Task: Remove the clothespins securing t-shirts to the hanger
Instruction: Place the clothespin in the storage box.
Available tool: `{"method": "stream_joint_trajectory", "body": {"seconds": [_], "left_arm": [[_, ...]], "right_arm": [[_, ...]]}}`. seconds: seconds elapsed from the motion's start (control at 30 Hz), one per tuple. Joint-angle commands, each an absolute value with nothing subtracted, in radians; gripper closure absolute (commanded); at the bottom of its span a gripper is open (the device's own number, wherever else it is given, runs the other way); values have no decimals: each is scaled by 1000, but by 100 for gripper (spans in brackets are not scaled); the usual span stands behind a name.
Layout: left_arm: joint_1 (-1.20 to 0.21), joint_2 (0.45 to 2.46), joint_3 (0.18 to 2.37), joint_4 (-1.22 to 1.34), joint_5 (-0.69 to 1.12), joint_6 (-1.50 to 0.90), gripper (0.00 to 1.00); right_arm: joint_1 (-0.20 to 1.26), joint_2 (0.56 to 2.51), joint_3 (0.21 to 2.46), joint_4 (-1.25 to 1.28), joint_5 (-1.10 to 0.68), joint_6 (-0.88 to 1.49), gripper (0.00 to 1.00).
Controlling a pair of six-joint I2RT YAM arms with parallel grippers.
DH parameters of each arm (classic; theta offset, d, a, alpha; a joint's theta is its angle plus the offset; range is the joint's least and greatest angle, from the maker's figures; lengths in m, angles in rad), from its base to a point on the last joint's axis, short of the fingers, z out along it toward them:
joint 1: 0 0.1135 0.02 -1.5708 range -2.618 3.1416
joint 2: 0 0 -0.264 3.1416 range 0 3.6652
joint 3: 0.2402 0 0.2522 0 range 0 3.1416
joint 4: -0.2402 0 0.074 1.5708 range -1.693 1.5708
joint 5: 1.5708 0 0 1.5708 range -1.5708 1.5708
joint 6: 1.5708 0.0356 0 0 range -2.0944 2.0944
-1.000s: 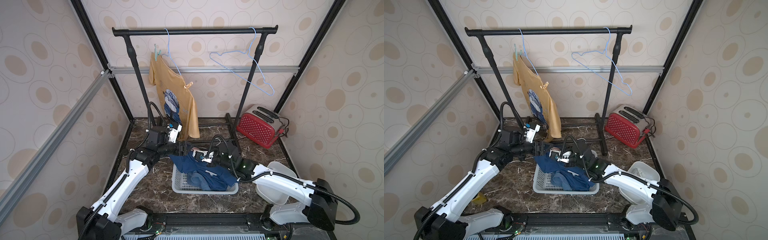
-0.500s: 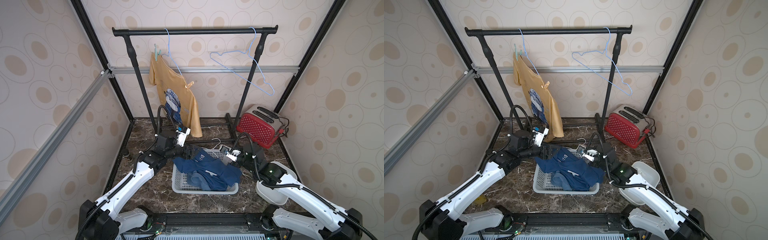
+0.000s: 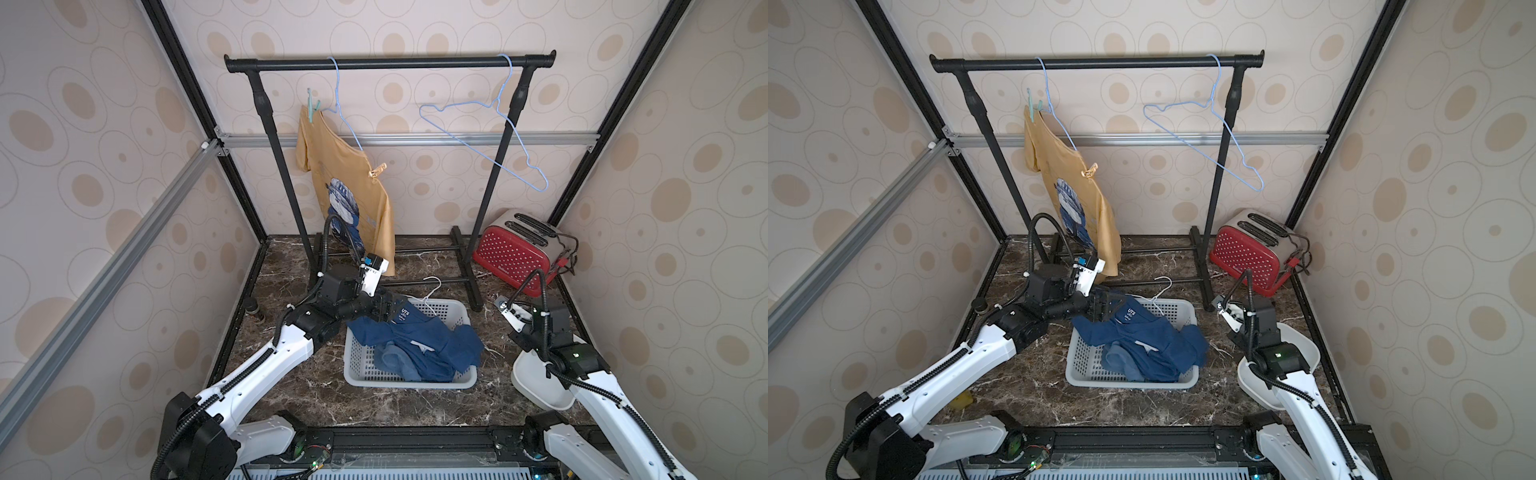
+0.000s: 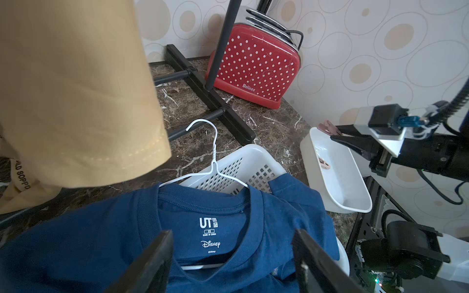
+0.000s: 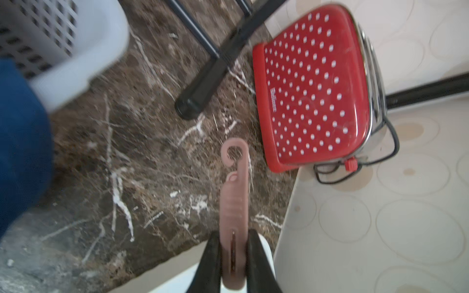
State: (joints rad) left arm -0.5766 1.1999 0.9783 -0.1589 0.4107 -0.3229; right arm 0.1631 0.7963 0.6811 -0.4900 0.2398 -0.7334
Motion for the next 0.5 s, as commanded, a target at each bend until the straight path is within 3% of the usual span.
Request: {"method": "stream_joint_trajectory", "body": {"seconds": [0.0,0.47], "left_arm": [[-596,1215,985,-115,400,-295,25],[-627,1234,987,-113,384,-291,25]], "right_arm": [[81,793,662,-572,214,-767,100],[-226,929,596,-620,177,-778,100]]}}
